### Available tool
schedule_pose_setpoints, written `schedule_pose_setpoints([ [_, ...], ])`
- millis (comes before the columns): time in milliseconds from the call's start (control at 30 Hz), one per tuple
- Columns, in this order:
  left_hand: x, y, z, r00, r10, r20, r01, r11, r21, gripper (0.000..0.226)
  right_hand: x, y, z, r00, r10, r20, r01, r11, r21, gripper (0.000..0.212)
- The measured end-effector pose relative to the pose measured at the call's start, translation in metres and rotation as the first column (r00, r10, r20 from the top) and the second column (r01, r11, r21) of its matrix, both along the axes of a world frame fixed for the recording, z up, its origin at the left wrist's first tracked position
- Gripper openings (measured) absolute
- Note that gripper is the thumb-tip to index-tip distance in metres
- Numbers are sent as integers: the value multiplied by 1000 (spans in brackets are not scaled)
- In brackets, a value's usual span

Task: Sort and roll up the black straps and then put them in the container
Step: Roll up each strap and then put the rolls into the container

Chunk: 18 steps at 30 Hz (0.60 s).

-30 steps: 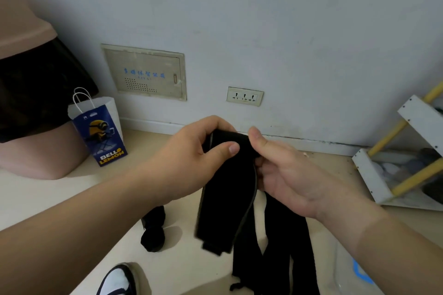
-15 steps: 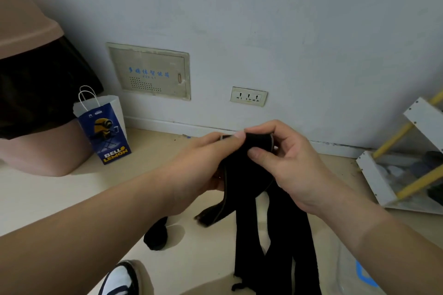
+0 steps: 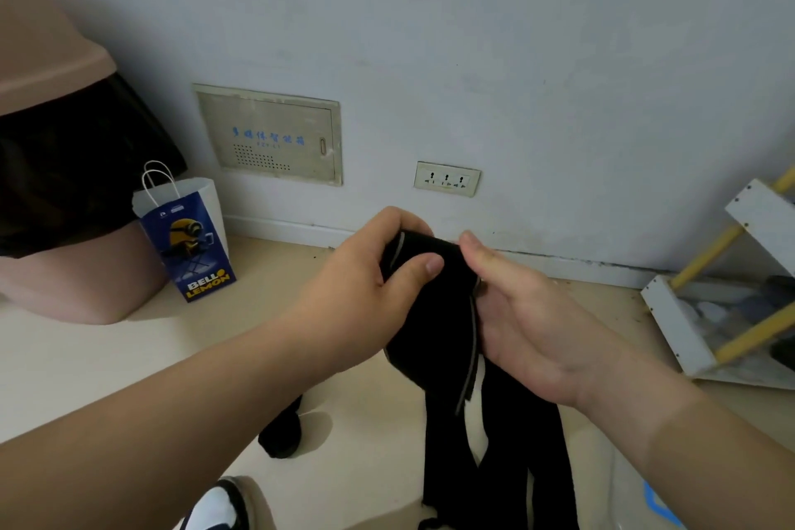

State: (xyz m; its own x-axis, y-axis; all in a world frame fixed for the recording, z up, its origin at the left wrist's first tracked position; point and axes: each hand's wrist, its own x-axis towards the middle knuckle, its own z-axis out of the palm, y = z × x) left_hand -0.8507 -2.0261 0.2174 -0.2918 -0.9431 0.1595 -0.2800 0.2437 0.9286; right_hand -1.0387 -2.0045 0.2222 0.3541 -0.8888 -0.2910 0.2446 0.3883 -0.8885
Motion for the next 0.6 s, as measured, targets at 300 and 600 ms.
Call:
schedule_pose_setpoints([
  [300,-2,3,1,992,13,-127,29,944,330,35,3,-1,-7,961,-269,-59,262,959,-110,30],
  [600,-7,0,-3,966,7,-259,155,786,599,52,2,0,-12,947,-264,-185,186,916,-354,49],
])
